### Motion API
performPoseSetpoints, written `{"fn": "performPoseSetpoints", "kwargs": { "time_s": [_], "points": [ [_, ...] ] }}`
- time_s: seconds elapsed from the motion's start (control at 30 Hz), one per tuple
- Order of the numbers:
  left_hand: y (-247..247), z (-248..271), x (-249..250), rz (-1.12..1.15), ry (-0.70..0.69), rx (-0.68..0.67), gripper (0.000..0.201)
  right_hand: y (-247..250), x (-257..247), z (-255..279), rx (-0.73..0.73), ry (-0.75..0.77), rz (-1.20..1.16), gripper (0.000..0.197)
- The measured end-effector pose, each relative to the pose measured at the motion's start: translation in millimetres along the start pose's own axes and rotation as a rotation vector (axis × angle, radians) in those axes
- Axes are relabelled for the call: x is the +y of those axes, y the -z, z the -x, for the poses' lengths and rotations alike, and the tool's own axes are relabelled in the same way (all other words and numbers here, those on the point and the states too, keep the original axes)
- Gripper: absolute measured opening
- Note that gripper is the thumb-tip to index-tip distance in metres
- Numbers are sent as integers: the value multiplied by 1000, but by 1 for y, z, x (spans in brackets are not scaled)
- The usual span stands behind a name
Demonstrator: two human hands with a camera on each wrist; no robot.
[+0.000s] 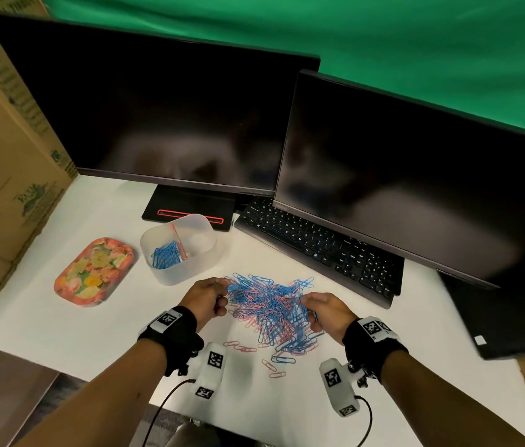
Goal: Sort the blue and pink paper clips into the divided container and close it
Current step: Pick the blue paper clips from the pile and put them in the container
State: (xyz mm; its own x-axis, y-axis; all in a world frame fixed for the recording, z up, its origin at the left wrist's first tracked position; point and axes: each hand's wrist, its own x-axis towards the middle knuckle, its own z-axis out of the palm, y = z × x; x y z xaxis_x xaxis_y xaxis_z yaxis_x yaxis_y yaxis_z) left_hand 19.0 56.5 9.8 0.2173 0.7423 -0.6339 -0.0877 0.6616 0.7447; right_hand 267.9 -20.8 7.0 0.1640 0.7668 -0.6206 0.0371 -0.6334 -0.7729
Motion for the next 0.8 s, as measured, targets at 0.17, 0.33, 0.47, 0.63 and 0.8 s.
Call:
{"fn": "performPoseSetpoints", "kwargs": {
  "time_s": [0.17, 0.33, 0.47, 0.63, 0.8],
  "points": [
    [-3, 3, 8, 243, 13, -17, 13, -9, -22, 0, -6, 57, -114, 21],
    [-3, 6, 21, 403, -49, -65, 15, -21, -48, -3, 3, 47, -209, 21],
    [3, 5, 33, 549, -41, -60, 15, -36, -71, -7, -48, 12, -308, 16],
    [12, 8, 50, 707, -43, -67, 14, -59, -99, -17, -189, -64, -459, 10],
    [30, 6, 67, 637, -55, -29, 9, -95, -132, -25, -302, -73, -416, 12]
  ]
}}
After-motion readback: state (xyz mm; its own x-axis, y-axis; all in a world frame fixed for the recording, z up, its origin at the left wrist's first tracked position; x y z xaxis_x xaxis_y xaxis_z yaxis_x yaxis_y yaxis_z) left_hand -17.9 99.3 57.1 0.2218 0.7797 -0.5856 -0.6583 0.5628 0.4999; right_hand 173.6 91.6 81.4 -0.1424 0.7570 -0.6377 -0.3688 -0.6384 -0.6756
